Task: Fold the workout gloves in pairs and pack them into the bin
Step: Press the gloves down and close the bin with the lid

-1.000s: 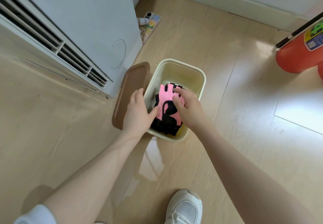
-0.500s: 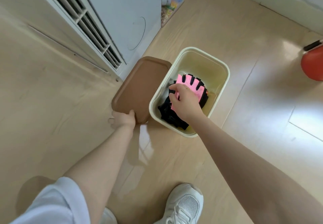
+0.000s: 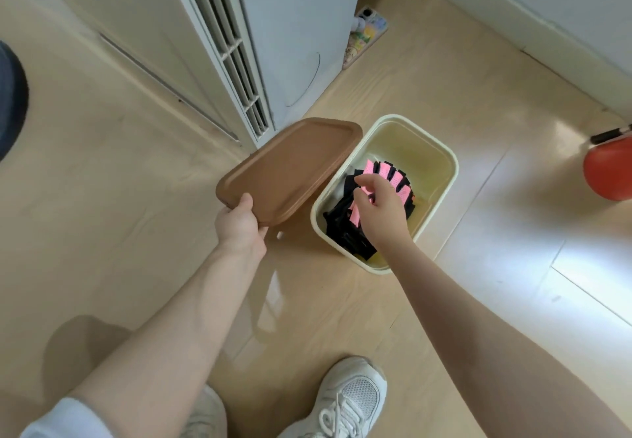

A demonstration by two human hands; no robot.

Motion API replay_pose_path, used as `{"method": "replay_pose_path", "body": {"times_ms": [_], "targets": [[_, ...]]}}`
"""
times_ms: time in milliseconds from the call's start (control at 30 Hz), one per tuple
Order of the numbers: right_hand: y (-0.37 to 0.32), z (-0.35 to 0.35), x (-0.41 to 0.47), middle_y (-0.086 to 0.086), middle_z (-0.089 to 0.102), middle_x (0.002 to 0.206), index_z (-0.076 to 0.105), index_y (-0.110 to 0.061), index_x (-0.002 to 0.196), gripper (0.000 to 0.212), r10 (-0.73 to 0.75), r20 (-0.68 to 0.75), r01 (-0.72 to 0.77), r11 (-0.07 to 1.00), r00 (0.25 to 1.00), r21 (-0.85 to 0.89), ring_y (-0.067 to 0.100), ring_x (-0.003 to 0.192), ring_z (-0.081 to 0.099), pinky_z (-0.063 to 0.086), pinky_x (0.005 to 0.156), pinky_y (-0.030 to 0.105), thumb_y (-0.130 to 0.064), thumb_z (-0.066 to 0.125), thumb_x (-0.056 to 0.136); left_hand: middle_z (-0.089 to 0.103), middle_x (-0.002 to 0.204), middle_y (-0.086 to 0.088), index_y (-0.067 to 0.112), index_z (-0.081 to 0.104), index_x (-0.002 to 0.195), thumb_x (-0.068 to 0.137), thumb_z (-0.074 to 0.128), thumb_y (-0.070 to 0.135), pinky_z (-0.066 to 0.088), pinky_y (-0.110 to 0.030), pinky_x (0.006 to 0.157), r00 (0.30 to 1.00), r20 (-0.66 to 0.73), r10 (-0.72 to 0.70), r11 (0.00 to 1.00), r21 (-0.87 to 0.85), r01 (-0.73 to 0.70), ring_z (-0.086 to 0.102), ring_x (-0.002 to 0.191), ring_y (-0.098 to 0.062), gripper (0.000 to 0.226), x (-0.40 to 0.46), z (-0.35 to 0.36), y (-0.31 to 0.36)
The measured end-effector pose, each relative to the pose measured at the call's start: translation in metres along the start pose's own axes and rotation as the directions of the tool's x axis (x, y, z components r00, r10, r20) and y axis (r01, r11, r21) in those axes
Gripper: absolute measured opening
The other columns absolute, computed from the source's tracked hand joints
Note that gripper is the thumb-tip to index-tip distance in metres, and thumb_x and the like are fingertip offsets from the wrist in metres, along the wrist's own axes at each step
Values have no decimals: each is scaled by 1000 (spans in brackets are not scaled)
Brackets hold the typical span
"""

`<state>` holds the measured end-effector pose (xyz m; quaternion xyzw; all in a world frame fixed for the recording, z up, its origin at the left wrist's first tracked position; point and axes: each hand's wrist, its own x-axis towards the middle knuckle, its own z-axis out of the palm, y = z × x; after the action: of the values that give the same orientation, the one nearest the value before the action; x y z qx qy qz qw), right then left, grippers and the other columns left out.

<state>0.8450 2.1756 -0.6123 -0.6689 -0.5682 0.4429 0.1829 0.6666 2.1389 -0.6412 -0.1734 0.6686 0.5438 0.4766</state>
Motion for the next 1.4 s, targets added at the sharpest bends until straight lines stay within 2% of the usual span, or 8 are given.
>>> {"method": "replay_pose_path", "body": {"times_ms": [167, 267, 467, 600, 967, 1100, 1233, 1400], "targets": [[-28, -12, -4, 3, 62, 106, 53, -15, 111, 35, 176, 151, -221, 901, 973, 374, 15, 88, 57, 47, 74, 29, -42, 46, 89, 61, 95, 6, 25, 52, 85, 87, 58, 17, 49, -31, 72, 984, 157, 87, 988, 116, -105, 60, 91, -17, 10, -47, 2, 10], [-24, -27, -3, 5, 55, 77, 50, -13, 91, 16, 243, -29, -195, 840, 970, 507, 15, 60, 50, 42, 51, 22, -28, 54, 87, 63, 94, 7, 25, 51, 96, 84, 60, 10, 52, -32, 74, 931, 349, 110, 963, 193, -186, 61, 90, -14, 21, -65, 11, -4], [45, -59, -21, 13, 61, 89, 51, -10, 95, 20, 411, -231, -352, 900, 882, 257, 27, 69, 58, 47, 62, 36, -26, 54, 84, 52, 80, 7, 10, 45, 123, 76, 69, 13, 41, -26, 83, 886, 395, 242, 716, 544, -438, 54, 85, -16, 52, -55, 24, -46], [78, -64, -25, 18, 63, 94, 48, -8, 85, 16, 413, -249, -394, 911, 876, 124, 31, 71, 60, 43, 59, 32, -23, 49, 86, 48, 112, -6, 18, 49, 123, 79, 65, 20, 42, -31, 89, 810, 485, 329, 395, 709, -585, 51, 108, -24, 47, -47, 34, -54], [55, -59, 4, 16, 60, 80, 48, -6, 76, 19, 363, -121, -374, 924, 924, -78, 33, 64, 62, 56, 73, 44, -15, 37, 88, 56, 128, -11, 14, 40, 134, 87, 43, 10, 46, -37, 90, 683, 677, 274, 5, 709, -705, 55, 111, -28, 47, -35, 44, -40], [58, -66, 6, 17, 60, 91, 49, -6, 96, 13, 411, -47, -409, 912, 911, 32, 25, 59, 57, 55, 65, 40, -9, 43, 85, 51, 134, -14, 15, 36, 135, 86, 37, 12, 44, -37, 96, 831, 538, 142, 154, 817, -555, 53, 113, -32, 49, -36, 44, -43], [62, -81, 27, 8, 28, 149, 1, -25, 146, 85, 222, -36, -219, 973, 974, 73, 27, 126, 42, 43, 92, 34, -1, 51, 81, 38, 148, -5, 20, 25, 143, 91, 32, 14, 33, -28, 99, 846, 525, 95, 339, 782, -523, 42, 128, -21, 53, -39, 41, -48], [58, -92, 71, 12, 23, 153, 16, -14, 146, 56, 70, -140, -99, 972, 988, -213, 28, 137, 30, 29, 108, 36, -13, 39, 95, 32, 151, -5, 21, 22, 144, 97, 35, 25, 24, -29, 110, 818, 566, 106, 315, 761, -567, 31, 138, -20, 50, -34, 42, -47]]}}
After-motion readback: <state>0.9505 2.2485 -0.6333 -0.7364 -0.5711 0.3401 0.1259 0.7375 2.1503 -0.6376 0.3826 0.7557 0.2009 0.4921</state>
